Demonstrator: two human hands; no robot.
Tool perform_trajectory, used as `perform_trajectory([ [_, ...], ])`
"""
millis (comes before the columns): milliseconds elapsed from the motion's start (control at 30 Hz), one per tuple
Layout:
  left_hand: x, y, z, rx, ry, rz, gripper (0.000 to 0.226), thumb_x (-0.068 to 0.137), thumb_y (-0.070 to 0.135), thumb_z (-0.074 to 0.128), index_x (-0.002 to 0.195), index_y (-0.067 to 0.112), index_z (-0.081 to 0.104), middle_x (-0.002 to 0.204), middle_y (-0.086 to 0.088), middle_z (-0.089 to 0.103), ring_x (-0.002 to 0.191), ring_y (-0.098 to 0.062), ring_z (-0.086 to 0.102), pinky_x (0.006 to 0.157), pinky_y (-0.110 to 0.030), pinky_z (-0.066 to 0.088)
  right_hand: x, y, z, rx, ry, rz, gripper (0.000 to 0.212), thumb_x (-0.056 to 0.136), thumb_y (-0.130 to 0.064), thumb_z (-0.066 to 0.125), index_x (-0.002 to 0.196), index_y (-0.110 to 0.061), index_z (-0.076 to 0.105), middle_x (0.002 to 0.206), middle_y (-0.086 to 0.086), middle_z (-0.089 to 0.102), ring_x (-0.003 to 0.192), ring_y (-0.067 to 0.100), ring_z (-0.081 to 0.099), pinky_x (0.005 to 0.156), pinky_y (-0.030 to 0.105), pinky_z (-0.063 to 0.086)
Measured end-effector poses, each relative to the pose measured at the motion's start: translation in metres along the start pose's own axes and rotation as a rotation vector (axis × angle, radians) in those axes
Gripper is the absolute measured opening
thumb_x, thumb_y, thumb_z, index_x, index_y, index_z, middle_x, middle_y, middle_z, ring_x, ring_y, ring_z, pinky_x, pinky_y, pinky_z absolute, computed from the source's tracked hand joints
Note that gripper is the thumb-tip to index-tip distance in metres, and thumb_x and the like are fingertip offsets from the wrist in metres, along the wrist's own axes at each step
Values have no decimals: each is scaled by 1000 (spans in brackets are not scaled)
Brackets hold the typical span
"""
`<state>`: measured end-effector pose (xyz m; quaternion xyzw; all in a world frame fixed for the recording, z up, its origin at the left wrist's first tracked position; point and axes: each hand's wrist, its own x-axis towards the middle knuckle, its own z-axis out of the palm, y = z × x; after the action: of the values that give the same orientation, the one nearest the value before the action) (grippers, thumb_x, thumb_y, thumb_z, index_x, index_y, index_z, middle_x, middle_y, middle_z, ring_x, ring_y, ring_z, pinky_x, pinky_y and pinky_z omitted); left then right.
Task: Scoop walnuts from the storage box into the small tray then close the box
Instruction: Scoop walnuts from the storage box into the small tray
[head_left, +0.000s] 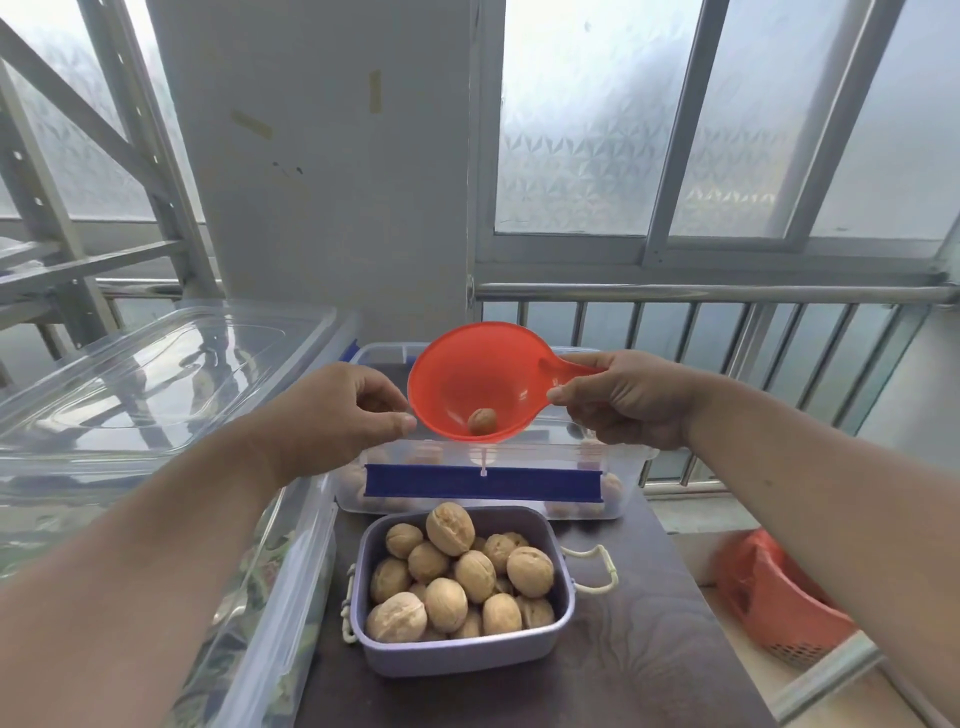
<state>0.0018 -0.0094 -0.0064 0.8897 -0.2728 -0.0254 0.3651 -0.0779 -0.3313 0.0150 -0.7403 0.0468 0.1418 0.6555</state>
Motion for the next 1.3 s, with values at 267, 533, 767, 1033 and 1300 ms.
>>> perform_trajectory([
  [267, -1, 2, -1, -309, 128, 34, 15, 101, 31, 72, 116, 26, 73, 95, -7, 80, 80, -10, 73, 74, -30, 61, -23, -6, 17, 49, -29, -62, 40, 96, -6, 72, 135, -13, 68, 62, -1, 40, 56, 13, 24, 43, 20, 27],
  [533, -6, 2, -5, -368, 105, 93, 25, 99, 27, 75, 124, 29, 72, 106, 2, 78, 88, -19, 75, 71, -40, 65, -55, 8, 43, -91, 74, -231, 63, 85, -4, 81, 135, -38, 67, 73, 7, 47, 57, 17, 31, 52, 32, 24],
  [767, -9, 5, -5, -405, -45, 174, 34, 89, 30, 75, 122, 26, 77, 94, 6, 77, 81, -10, 67, 74, -39, 53, -87, 29, 58, -281, 216, -440, 77, 84, 3, 80, 144, -39, 57, 113, -3, 81, 101, 16, 77, 84, 19, 58],
  [1033, -11, 4, -8, -402, -167, 222, 34, 90, 27, 74, 124, 22, 78, 117, -27, 72, 93, -27, 66, 84, -48, 51, -105, 54, 70, -467, 320, -570, 85, 87, -15, 83, 154, -51, 44, 102, 5, 79, 91, 33, 73, 92, 24, 56],
  [1300, -9, 1, -7, -388, -175, 237, 51, 81, 45, 78, 126, 22, 77, 103, -3, 77, 90, -15, 66, 74, -33, 50, -111, 57, 72, -779, 394, -693, 83, 93, -16, 78, 150, -63, 40, 113, -7, 77, 86, 19, 72, 85, 20, 53],
])
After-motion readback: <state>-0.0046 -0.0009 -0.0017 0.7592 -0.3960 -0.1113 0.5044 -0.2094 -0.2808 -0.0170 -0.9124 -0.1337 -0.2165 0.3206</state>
